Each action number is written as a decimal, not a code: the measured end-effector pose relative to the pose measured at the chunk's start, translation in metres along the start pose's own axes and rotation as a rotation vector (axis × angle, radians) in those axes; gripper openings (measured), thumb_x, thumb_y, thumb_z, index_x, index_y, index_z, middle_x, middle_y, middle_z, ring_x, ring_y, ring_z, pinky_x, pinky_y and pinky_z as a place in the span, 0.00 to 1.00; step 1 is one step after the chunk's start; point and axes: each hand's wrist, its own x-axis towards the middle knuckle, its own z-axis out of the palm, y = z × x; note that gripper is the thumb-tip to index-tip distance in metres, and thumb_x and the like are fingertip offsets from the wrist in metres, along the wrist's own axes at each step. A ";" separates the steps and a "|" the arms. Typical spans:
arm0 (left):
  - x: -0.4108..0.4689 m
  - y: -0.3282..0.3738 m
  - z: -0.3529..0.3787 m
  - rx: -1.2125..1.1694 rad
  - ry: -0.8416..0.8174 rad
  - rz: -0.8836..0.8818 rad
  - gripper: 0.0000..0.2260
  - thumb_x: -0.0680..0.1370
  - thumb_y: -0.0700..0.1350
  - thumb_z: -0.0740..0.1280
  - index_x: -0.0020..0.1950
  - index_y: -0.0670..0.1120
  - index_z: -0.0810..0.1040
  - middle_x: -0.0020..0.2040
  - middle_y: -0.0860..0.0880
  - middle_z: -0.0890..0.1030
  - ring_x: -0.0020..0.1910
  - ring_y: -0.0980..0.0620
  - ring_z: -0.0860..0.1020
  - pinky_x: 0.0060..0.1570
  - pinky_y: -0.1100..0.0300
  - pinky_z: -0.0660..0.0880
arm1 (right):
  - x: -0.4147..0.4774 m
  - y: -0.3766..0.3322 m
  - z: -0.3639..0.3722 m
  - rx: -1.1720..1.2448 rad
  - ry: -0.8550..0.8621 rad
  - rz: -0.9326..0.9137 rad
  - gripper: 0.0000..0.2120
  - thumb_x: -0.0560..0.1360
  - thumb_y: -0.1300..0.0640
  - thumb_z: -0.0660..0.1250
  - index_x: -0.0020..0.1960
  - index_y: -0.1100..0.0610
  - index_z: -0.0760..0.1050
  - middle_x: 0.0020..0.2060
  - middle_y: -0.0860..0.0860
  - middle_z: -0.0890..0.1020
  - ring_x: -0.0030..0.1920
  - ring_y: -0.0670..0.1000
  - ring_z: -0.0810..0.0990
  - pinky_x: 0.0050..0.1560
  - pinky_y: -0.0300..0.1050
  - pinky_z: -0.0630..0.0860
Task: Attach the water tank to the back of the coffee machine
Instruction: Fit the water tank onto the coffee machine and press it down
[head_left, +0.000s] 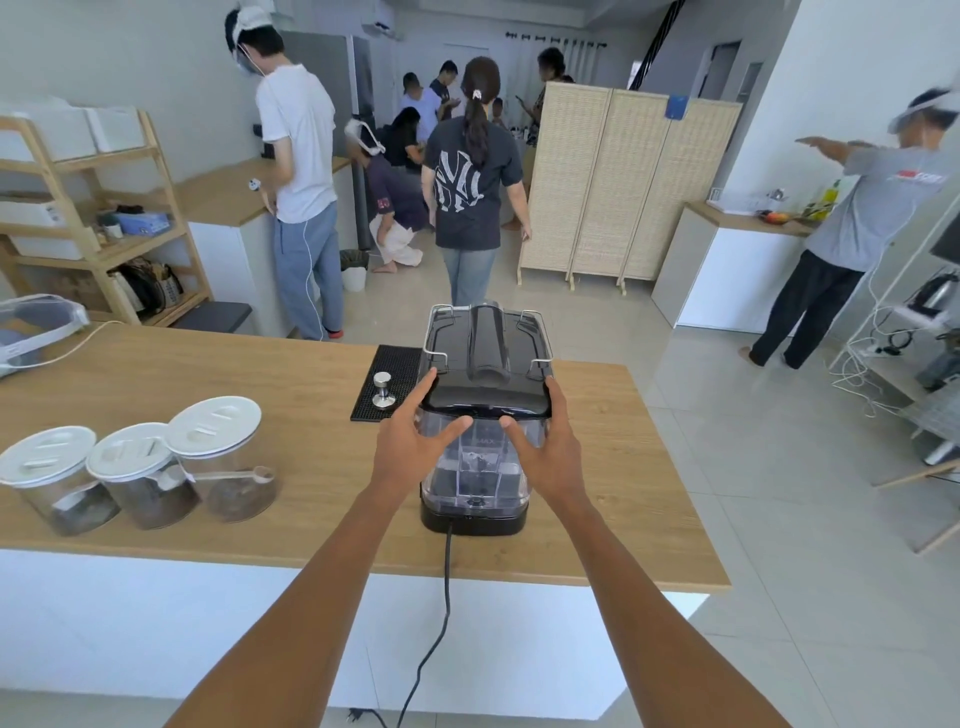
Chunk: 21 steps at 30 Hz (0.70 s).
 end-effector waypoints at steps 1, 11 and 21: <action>-0.001 0.001 -0.001 0.019 -0.013 0.003 0.38 0.71 0.61 0.73 0.78 0.57 0.63 0.68 0.59 0.75 0.49 0.66 0.75 0.53 0.70 0.72 | 0.000 -0.001 -0.001 -0.005 -0.006 0.001 0.51 0.68 0.26 0.66 0.83 0.46 0.51 0.80 0.47 0.64 0.79 0.52 0.65 0.76 0.58 0.67; -0.006 -0.008 0.002 0.094 -0.039 -0.033 0.37 0.75 0.65 0.65 0.80 0.60 0.53 0.64 0.45 0.80 0.60 0.41 0.79 0.59 0.50 0.76 | 0.002 -0.004 -0.011 -0.110 -0.073 0.029 0.47 0.70 0.25 0.63 0.81 0.39 0.48 0.78 0.49 0.69 0.76 0.54 0.68 0.72 0.59 0.71; -0.042 -0.021 -0.012 0.213 -0.078 -0.123 0.37 0.78 0.60 0.64 0.81 0.50 0.51 0.46 0.60 0.77 0.44 0.62 0.76 0.49 0.58 0.74 | -0.031 0.006 -0.024 -0.319 -0.035 0.025 0.38 0.82 0.38 0.57 0.84 0.50 0.45 0.80 0.55 0.62 0.77 0.59 0.67 0.69 0.57 0.71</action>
